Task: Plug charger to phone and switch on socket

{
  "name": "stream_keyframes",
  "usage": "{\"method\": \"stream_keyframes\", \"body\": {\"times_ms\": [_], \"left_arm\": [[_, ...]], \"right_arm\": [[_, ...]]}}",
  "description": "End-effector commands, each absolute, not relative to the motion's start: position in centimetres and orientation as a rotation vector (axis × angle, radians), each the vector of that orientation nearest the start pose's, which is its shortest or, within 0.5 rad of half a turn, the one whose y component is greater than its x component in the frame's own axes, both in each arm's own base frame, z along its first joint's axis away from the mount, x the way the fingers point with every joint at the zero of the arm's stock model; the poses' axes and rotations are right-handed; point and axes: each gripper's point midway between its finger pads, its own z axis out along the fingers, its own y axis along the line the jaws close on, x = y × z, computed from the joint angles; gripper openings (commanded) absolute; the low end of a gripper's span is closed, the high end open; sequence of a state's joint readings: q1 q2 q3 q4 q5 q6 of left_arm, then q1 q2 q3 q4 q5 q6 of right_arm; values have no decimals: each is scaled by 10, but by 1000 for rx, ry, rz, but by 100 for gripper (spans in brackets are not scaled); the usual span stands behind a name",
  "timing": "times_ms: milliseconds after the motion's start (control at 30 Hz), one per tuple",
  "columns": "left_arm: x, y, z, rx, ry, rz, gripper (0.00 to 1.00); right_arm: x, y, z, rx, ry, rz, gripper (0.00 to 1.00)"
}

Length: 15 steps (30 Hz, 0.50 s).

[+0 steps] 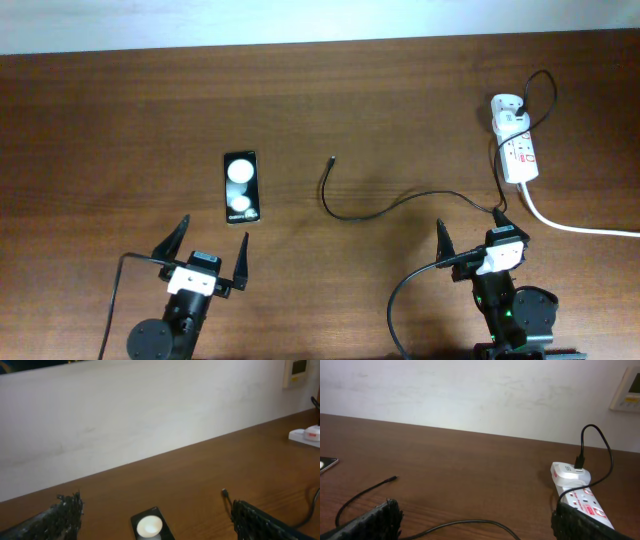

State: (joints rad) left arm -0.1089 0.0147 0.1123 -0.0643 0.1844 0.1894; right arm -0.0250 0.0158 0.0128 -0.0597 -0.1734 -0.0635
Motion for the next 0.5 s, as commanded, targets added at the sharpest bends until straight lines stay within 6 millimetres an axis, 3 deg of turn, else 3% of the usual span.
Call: {"method": "stream_keyframes", "body": {"times_ms": [0, 467], "left_arm": [[229, -58, 224, 361, 1462, -96, 99], [227, -58, 236, 286, 1431, -177, 99]], "right_arm": [[244, 25, 159, -169, 1627, 75, 99], [244, 25, 159, -169, 1627, 75, 99]]}}
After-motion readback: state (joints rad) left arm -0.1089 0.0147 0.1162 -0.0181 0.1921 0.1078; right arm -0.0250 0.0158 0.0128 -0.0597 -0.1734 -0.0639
